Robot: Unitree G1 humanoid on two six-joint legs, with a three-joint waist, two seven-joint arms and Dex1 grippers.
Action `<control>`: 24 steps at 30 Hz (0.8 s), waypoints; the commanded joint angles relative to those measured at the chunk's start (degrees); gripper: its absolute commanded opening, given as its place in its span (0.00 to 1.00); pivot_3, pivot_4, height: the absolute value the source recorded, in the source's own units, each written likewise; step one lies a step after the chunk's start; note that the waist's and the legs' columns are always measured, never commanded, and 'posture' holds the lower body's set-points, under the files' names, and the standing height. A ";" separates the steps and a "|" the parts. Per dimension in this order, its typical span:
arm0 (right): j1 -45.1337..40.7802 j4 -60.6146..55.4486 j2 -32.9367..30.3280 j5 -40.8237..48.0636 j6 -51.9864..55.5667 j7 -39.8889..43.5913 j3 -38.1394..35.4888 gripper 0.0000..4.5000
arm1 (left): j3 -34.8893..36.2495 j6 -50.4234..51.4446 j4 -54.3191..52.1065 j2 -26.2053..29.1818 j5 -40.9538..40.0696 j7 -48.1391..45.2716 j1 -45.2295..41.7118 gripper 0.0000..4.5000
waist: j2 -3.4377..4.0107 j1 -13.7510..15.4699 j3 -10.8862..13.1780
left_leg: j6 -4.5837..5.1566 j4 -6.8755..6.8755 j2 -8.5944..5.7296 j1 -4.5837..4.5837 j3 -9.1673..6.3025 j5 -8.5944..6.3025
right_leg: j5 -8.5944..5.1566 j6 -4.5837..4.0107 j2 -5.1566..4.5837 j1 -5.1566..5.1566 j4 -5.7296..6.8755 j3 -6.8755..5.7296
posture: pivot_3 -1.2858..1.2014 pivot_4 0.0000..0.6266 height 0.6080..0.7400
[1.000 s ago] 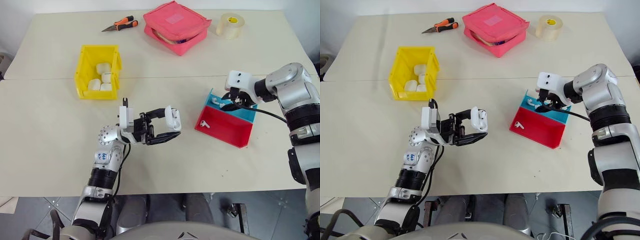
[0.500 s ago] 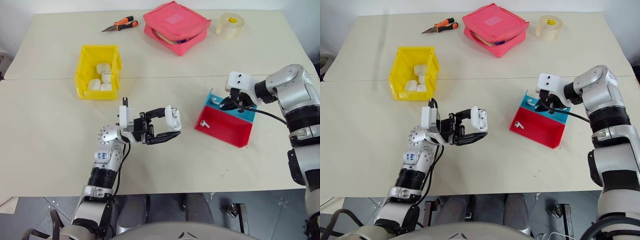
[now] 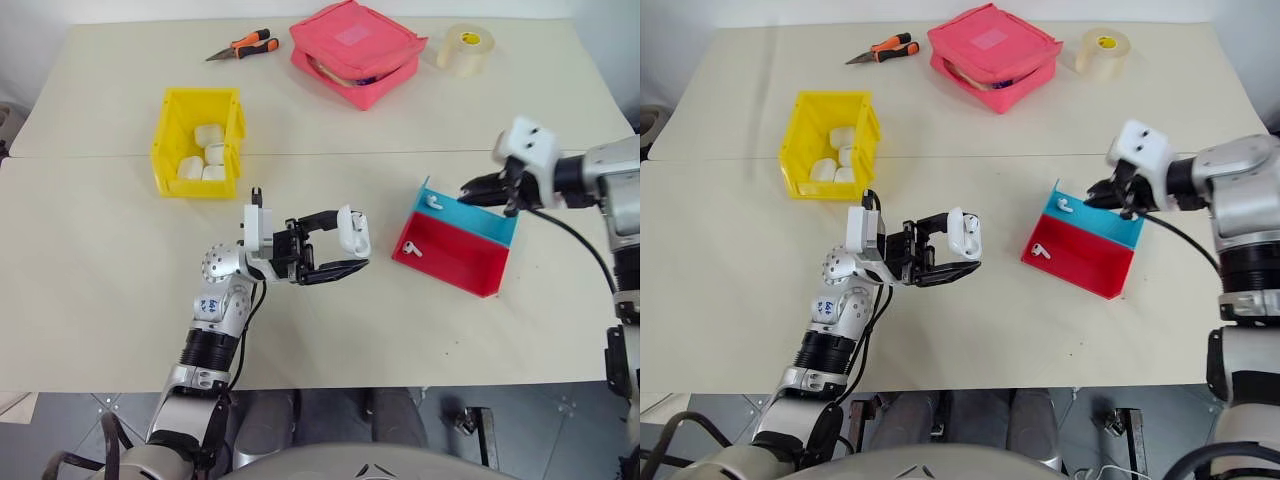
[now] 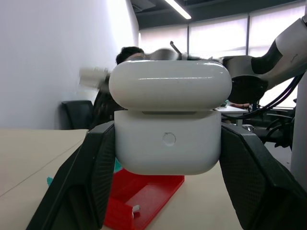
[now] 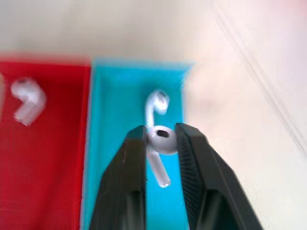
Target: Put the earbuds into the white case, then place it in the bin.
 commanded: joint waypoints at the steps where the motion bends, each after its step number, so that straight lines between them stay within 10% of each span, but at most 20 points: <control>1: 9.33 -14.01 2.92 11.02 5.79 -2.68 -9.30 0.13 | -0.41 0.20 0.03 -0.69 -0.58 -0.44 -1.01 0.62 | -0.01 0.12 0.00 | 0.00 0.00 0.01 0.00 0.00 0.00 | 0.00 0.00 0.00 0.02 0.00 -0.01 | 0.52 0.24 1.00; 15: 27.10 -45.08 34.02 57.57 21.66 -33.04 -21.24 0.13 | 0.42 2.87 1.12 -0.63 -0.80 -0.09 -3.19 0.62 | 0.00 0.29 0.00 | -0.01 0.07 -0.02 0.11 -0.05 0.01 | 0.02 0.02 -0.01 0.04 0.14 0.09 | 0.52 0.24 1.00; 24: 32.34 -48.03 35.73 62.80 20.30 -38.08 -13.80 0.13 | 0.58 4.00 1.15 -1.33 -0.75 1.40 -4.30 0.62 | 0.01 0.03 0.00 | 0.01 0.05 -0.06 0.13 0.00 0.01 | 0.02 0.02 0.01 0.06 0.17 0.12 | 0.52 0.24 1.00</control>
